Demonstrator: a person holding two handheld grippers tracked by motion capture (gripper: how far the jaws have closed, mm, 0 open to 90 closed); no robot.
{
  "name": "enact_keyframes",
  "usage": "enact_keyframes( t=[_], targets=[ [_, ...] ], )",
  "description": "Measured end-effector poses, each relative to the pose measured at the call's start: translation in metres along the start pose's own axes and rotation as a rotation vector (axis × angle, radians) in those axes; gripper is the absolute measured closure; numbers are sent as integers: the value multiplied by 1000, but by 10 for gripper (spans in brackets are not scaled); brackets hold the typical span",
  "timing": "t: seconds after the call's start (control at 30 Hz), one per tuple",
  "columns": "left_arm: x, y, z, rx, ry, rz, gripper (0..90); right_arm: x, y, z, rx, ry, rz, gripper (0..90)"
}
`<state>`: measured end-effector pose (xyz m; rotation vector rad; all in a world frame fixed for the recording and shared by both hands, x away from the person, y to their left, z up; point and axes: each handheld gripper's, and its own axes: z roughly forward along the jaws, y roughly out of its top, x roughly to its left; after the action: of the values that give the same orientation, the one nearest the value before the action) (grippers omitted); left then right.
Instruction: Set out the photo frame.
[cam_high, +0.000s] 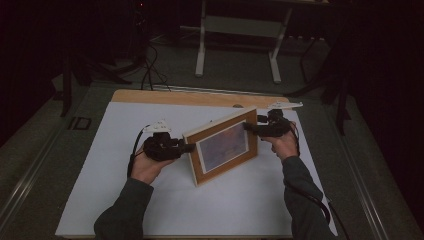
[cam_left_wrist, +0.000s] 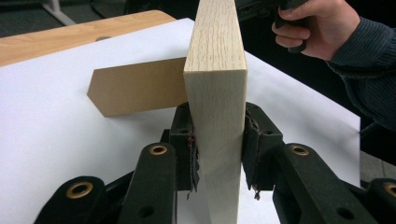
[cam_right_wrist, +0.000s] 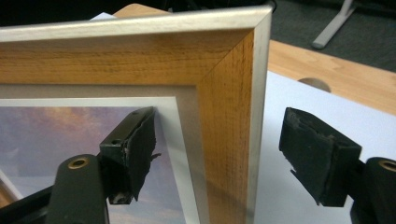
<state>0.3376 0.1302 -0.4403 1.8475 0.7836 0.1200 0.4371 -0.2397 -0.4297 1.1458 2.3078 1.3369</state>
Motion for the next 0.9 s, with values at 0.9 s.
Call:
enact_keyframes(
  t=[0.9],
  targets=[
    [28, 10, -1, 12, 34, 21, 690, -1, -13, -11, -29, 26, 34, 584]
  ],
)
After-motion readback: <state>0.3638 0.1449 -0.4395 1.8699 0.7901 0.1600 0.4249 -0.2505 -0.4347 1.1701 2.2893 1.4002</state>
